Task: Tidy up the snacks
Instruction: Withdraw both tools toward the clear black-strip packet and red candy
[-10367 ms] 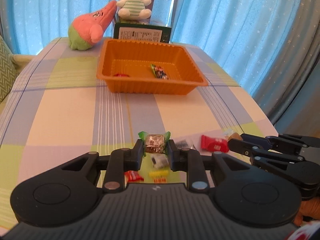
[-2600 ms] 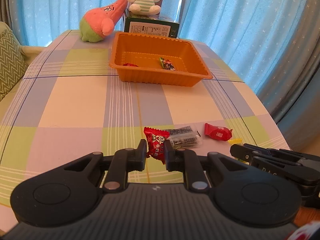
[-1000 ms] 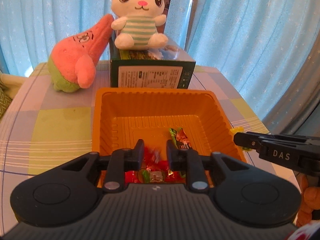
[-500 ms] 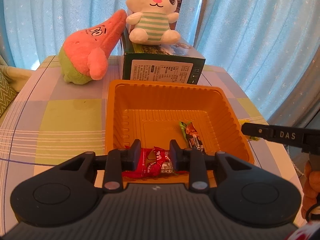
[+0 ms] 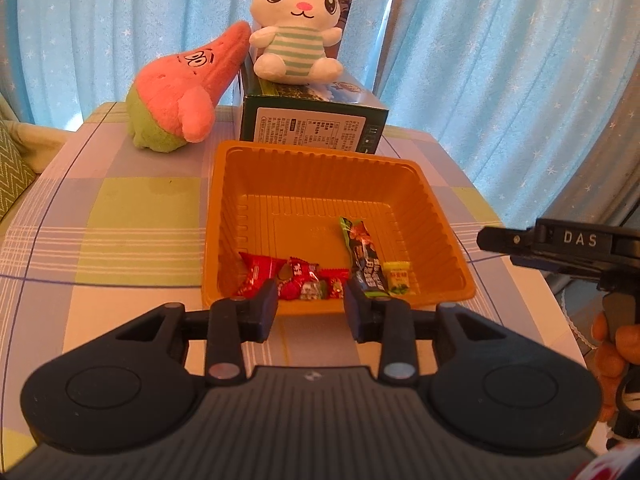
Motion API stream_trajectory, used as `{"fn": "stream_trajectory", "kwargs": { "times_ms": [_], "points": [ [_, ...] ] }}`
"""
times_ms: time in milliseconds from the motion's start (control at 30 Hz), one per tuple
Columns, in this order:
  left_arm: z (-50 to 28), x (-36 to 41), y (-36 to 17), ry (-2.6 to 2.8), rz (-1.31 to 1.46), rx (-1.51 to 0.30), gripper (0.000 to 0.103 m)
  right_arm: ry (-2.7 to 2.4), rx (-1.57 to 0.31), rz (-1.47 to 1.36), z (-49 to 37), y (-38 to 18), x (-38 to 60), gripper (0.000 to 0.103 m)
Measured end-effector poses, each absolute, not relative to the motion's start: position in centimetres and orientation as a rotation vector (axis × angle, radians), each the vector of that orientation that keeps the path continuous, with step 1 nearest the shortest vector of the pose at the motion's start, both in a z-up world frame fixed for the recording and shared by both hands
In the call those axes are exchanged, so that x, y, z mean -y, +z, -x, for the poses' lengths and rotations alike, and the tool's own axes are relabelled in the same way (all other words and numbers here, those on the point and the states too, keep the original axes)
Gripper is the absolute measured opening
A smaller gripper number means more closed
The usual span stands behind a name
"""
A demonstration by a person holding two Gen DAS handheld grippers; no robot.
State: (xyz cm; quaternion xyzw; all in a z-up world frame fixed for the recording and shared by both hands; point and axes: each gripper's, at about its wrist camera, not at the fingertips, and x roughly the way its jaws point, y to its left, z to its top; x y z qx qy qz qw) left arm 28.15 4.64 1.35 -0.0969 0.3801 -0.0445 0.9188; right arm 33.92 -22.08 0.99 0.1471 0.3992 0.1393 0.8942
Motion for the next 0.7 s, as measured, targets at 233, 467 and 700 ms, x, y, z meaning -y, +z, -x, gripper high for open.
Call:
{"fn": "stream_trajectory", "kwargs": {
  "times_ms": [233, 467, 700],
  "points": [
    [-23.4, -3.7, 2.7, -0.07, 0.215, -0.768, 0.042, 0.262, -0.83, -0.314, -28.0, 1.7, 24.0, 0.061],
    [-17.8, -2.7, 4.1, -0.062, 0.23, -0.751, 0.051, 0.261, -0.81, -0.289, -21.4, 2.8, 25.4, 0.061],
    [-12.9, -2.1, 4.6, -0.056, 0.211, -0.727, 0.06, 0.238, -0.807, -0.286, -16.1, 3.0, 27.1, 0.061]
  ]
}}
